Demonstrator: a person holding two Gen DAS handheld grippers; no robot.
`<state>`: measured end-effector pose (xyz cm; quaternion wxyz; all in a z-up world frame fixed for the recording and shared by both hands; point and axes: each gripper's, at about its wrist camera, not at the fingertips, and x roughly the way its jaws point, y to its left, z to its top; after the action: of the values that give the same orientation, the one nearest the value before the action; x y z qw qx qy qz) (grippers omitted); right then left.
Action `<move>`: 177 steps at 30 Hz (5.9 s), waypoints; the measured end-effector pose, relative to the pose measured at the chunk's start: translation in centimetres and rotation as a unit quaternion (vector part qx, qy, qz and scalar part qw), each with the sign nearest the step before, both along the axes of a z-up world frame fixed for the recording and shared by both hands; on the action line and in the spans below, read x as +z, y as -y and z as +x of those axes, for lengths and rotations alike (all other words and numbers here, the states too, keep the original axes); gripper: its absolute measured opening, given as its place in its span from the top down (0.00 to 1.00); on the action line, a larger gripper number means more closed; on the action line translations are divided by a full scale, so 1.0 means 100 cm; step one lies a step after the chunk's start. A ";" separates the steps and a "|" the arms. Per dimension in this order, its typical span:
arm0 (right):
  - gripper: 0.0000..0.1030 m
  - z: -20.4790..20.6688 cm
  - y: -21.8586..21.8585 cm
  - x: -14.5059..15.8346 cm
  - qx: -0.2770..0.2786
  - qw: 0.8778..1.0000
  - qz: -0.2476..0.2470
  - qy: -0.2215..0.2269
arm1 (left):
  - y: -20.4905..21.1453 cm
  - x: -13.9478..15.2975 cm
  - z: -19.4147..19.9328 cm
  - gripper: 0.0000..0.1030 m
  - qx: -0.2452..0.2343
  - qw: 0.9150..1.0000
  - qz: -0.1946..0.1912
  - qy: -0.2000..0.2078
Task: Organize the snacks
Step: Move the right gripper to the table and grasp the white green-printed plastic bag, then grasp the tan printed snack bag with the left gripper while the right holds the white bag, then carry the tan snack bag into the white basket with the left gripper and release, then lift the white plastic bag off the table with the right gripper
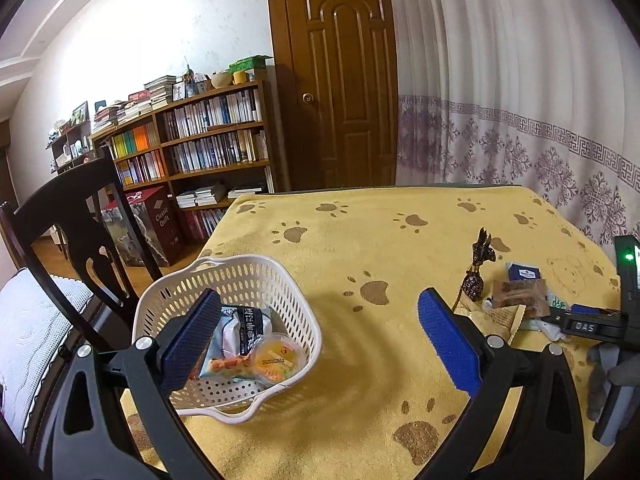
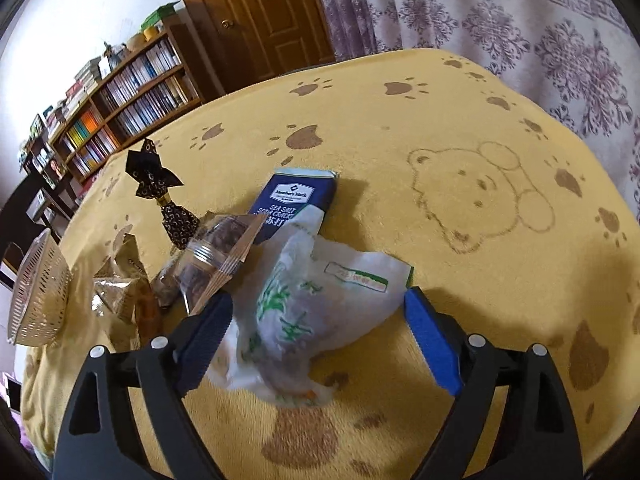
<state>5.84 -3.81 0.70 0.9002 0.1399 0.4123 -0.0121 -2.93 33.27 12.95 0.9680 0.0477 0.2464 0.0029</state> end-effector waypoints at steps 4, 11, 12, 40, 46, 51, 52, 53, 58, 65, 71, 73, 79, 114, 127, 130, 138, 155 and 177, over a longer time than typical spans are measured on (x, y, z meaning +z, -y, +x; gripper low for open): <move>0.15 0.001 -0.008 0.000 0.005 1.000 -0.025 -0.001 | 0.002 -0.002 0.001 0.03 -0.002 1.000 0.000 -0.003; 0.39 -0.017 -0.002 0.004 0.025 0.999 -0.022 0.008 | 0.010 -0.011 0.004 0.03 -0.012 1.000 0.001 -0.020; 0.41 -0.020 0.000 0.004 0.028 0.999 -0.019 0.009 | 0.012 -0.013 0.005 0.03 -0.015 1.000 -0.001 -0.024; 0.42 -0.047 0.022 0.000 0.038 0.999 0.004 0.022 | 0.116 -0.083 0.061 0.03 -0.195 0.969 -0.032 -0.146; 0.41 -0.047 0.022 0.000 0.038 0.999 0.004 0.021 | 0.131 -0.095 0.079 0.03 -0.214 0.962 -0.029 -0.169; 0.41 -0.047 0.022 -0.001 0.038 0.999 0.004 0.022 | 0.136 -0.106 0.091 0.03 -0.209 0.959 -0.024 -0.188; 0.41 -0.047 0.022 -0.001 0.038 0.999 0.004 0.022 | 0.136 -0.108 0.093 0.03 -0.207 0.959 -0.023 -0.192; 0.41 -0.047 0.021 -0.001 0.038 0.999 0.004 0.022 | 0.136 -0.109 0.094 0.03 -0.205 0.959 -0.024 -0.196; 0.41 -0.047 0.022 -0.001 0.038 0.999 0.003 0.022 | 0.133 -0.120 0.101 0.08 -0.202 0.954 -0.033 -0.218; 0.41 -0.047 0.022 -0.001 0.038 0.999 0.004 0.022 | 0.126 -0.117 0.098 0.27 -0.209 0.954 -0.047 -0.208; 0.41 -0.047 0.021 -0.001 0.038 0.999 0.003 0.022 | 0.113 -0.104 0.088 0.28 -0.200 0.960 -0.057 -0.185; 0.41 -0.047 0.021 -0.001 0.038 0.999 0.003 0.022 | 0.108 -0.096 0.082 0.28 -0.194 0.964 -0.057 -0.172; 0.41 -0.047 0.021 -0.001 0.038 0.999 0.003 0.022 | 0.095 -0.075 0.071 0.28 -0.173 0.972 -0.055 -0.148; 0.42 -0.048 0.021 -0.002 0.038 0.999 0.003 0.024 | -0.087 -0.004 0.029 0.27 0.037 0.995 -0.079 -0.039; 0.42 -0.048 0.021 -0.002 0.038 0.999 0.003 0.024 | -0.119 -0.006 0.027 0.04 0.092 0.989 -0.109 -0.043; 0.42 -0.048 0.021 -0.002 0.038 0.999 0.003 0.024 | -0.121 -0.006 0.028 0.04 0.098 0.988 -0.112 -0.043; 0.42 -0.048 0.022 -0.001 0.038 0.999 0.006 0.025 | -0.119 -0.007 0.029 0.04 0.099 0.989 -0.105 -0.042; 0.43 -0.051 0.018 0.006 0.042 0.998 0.030 0.030 | -0.118 -0.015 0.034 0.04 0.133 0.989 -0.051 -0.048; 0.68 -0.071 -0.036 0.043 0.110 0.991 0.018 0.072 | -0.151 -0.017 0.034 0.04 0.178 0.979 -0.080 -0.054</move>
<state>-1.21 -0.18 4.97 0.9207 0.1101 0.3595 0.1047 0.44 48.36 11.29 0.9379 -0.0743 0.3023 0.1532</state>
